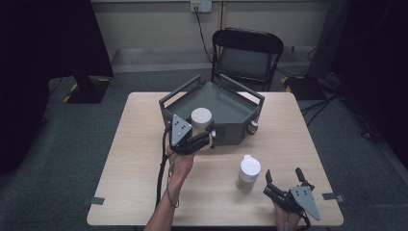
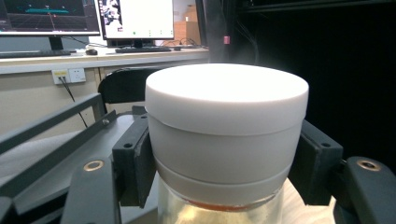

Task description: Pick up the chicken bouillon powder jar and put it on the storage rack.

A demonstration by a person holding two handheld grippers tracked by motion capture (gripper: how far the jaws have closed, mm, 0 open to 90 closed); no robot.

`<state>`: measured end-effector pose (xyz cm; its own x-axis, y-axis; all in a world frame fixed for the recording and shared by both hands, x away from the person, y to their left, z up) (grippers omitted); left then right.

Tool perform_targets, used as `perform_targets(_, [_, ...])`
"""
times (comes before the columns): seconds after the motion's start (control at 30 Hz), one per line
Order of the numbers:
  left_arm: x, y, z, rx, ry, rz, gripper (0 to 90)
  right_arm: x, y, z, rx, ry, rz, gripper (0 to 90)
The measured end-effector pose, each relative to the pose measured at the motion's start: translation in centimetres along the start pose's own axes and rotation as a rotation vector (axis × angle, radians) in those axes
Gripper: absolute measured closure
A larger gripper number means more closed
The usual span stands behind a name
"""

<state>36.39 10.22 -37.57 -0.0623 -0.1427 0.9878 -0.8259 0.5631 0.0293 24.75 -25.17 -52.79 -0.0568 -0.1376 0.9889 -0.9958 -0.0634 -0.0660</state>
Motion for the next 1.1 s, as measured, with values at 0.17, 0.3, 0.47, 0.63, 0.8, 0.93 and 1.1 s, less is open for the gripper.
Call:
perform_targets(0.17, [1.0, -0.7, -0.7, 0.014, 0.012, -0.007, 34.3, 0.0, 0.0, 0.0, 0.000, 0.000, 0.000, 1.0])
perform_targets(0.3, [1.8, -1.4, -1.3, 0.027, 0.010, -0.022, 34.3, 0.0, 0.0, 0.0, 0.000, 0.000, 0.000, 1.0])
perform_targets(0.47, [2.8, -2.1, -1.6, 0.040, 0.006, -0.030, 34.2, 0.0, 0.0, 0.0, 0.000, 0.000, 0.000, 1.0])
perform_targets(0.63, [3.7, -2.5, -1.7, 0.050, -0.017, -0.042, 34.2, 0.0, 0.0, 0.0, -0.001, 0.000, 0.000, 1.0])
perform_targets(0.8, [4.2, -3.2, -2.3, 0.067, -0.010, -0.048, 34.3, 0.0, 0.0, 0.0, -0.001, 0.001, 0.000, 1.0])
perform_targets(0.93, [4.4, -4.1, -2.8, 0.083, -0.004, -0.058, 34.3, 0.0, 0.0, 0.0, -0.001, 0.000, 0.000, 1.0])
perform_targets(1.1, [4.2, -5.4, -3.2, 0.116, 0.007, -0.067, 34.3, 0.0, 0.0, 0.0, 0.001, 0.000, 0.000, 1.0])
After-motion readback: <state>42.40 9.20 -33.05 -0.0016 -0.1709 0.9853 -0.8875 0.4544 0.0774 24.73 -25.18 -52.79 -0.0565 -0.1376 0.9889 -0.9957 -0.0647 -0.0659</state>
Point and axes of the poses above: each handheld gripper's, and its own axes: y roughly backward along the jaws, x roughly out of its top, z roughly to its right, the point moved 10 cm from there along -y, roughly forward along the jaws, and after that the axes turned 8 degrees about -y, right-handed, at the moved point
